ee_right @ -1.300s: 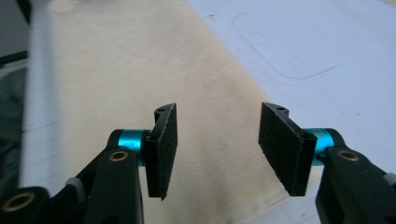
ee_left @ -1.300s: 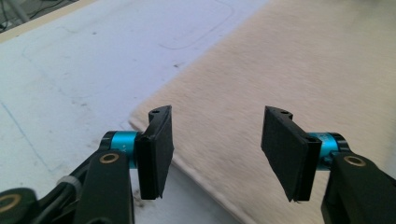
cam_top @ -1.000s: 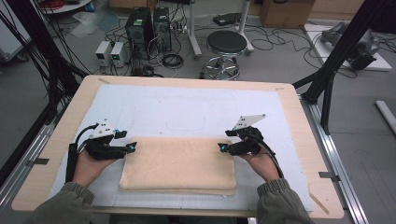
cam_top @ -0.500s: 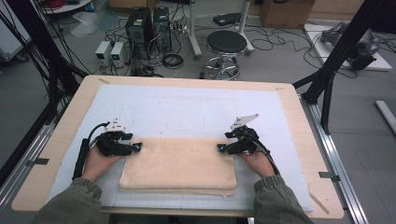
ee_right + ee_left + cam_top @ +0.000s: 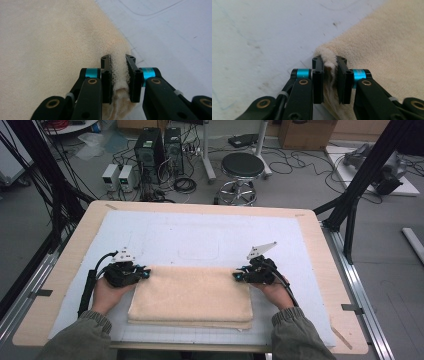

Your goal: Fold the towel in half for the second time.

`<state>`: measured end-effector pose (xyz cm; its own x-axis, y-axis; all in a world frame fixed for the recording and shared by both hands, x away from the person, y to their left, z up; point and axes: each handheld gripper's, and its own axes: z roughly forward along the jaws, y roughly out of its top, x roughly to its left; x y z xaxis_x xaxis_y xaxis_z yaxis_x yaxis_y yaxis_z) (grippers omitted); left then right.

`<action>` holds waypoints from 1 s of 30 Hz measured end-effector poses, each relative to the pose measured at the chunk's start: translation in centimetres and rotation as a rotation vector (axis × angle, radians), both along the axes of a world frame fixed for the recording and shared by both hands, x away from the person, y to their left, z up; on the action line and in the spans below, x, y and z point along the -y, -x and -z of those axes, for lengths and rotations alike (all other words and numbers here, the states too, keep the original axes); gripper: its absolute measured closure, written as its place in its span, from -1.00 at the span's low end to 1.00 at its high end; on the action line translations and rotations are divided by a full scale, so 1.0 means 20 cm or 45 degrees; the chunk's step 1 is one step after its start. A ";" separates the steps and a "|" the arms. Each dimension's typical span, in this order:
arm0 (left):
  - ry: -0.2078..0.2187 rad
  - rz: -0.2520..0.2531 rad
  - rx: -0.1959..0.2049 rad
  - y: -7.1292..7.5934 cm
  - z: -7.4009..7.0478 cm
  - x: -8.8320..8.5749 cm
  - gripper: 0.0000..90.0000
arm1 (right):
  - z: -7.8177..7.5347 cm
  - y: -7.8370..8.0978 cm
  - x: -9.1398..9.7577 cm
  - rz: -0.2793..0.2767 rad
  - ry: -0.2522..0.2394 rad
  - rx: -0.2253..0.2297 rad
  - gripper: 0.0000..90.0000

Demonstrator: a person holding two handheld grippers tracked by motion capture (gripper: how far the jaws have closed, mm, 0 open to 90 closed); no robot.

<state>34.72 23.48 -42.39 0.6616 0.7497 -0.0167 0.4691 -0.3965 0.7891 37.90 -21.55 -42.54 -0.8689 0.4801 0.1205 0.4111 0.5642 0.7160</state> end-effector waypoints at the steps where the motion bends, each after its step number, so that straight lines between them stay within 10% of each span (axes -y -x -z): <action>1: 0.000 -0.022 0.023 -0.01 -0.02 0.01 0.74 | -0.02 -0.01 0.00 0.007 0.006 0.012 0.73; 15: 0.056 -0.182 0.141 -0.33 -0.30 0.11 0.74 | -0.38 -0.33 0.02 0.186 0.055 0.151 0.72; 20: -0.020 -0.227 0.087 -0.43 -0.27 0.15 0.15 | -0.32 -0.42 0.06 0.335 0.048 0.115 0.27; 30: -0.003 -0.089 -0.001 -0.32 -0.17 0.13 0.11 | -0.20 -0.34 0.04 0.295 0.017 0.067 -0.08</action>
<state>41.09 20.85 -38.90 0.6079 0.7938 -0.0158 0.4965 -0.3646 0.7878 44.64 -22.38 -38.47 -0.7401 0.6688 0.0703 0.4932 0.4688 0.7328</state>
